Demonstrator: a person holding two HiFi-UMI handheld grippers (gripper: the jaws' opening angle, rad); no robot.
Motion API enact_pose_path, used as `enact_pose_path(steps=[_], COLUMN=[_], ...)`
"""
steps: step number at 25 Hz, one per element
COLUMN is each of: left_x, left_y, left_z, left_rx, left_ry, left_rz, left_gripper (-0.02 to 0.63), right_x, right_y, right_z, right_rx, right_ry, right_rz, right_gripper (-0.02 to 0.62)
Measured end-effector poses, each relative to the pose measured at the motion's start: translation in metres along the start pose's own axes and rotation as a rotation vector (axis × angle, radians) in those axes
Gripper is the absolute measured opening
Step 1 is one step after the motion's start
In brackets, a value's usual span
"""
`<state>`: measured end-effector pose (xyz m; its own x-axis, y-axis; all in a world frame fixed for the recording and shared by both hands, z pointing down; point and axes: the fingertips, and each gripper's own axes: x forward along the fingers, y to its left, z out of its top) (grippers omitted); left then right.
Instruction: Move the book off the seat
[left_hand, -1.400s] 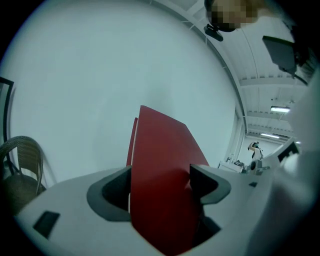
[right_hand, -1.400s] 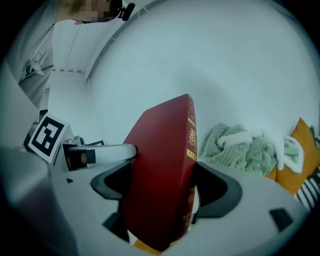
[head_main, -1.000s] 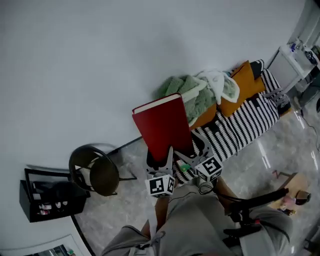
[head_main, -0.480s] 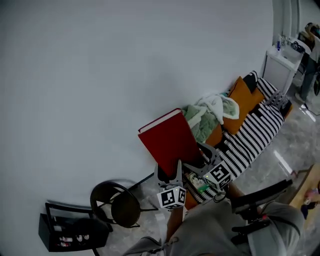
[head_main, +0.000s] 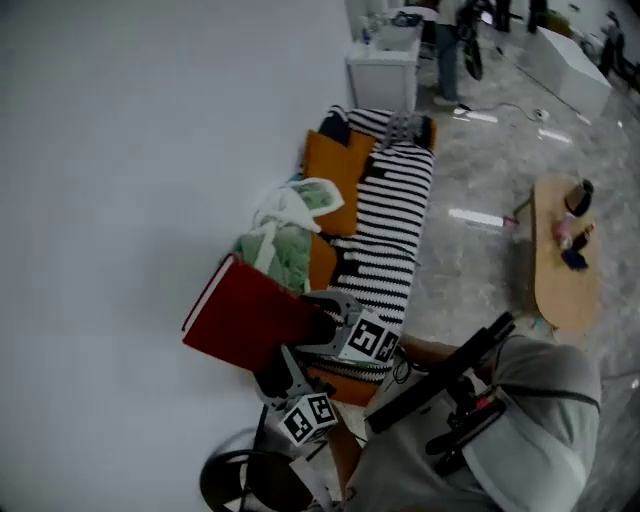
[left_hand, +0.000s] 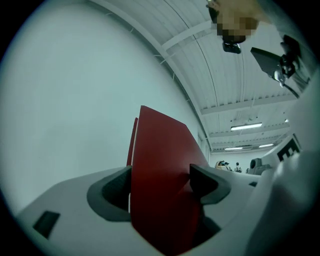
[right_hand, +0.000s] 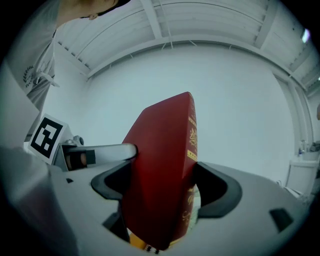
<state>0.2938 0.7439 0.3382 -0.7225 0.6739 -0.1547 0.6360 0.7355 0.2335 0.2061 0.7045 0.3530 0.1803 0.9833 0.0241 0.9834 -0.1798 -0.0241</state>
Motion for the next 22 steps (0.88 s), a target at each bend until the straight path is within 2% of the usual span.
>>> enact_pose_path(steps=[5, 8, 11, 16, 22], left_x=[0.02, 0.023, 0.024, 0.021, 0.017], left_y=[-0.04, -0.065, -0.093, -0.13, -0.168], left_z=[-0.038, -0.051, -0.064, -0.062, -0.043], left_rx=[-0.103, -0.113, -0.158, -0.152, -0.079], left_ry=[0.062, 0.112, 0.124, 0.104, 0.045], left_rz=[-0.255, -0.364, -0.457, -0.534, -0.525], left_gripper=[0.373, 0.373, 0.373, 0.373, 0.373], right_x=[-0.044, -0.07, -0.1, -0.136, -0.166], right_y=[-0.026, -0.035, -0.045, -0.056, -0.069], right_z=[-0.02, -0.031, -0.033, -0.021, -0.001], right_rx=[-0.015, -0.008, -0.013, -0.035, -0.053], right_ry=[0.04, 0.046, 0.058, 0.017, -0.067], right_rz=[-0.248, -0.368, -0.464, -0.528, -0.49], right_gripper=[0.403, 0.403, 0.403, 0.403, 0.403])
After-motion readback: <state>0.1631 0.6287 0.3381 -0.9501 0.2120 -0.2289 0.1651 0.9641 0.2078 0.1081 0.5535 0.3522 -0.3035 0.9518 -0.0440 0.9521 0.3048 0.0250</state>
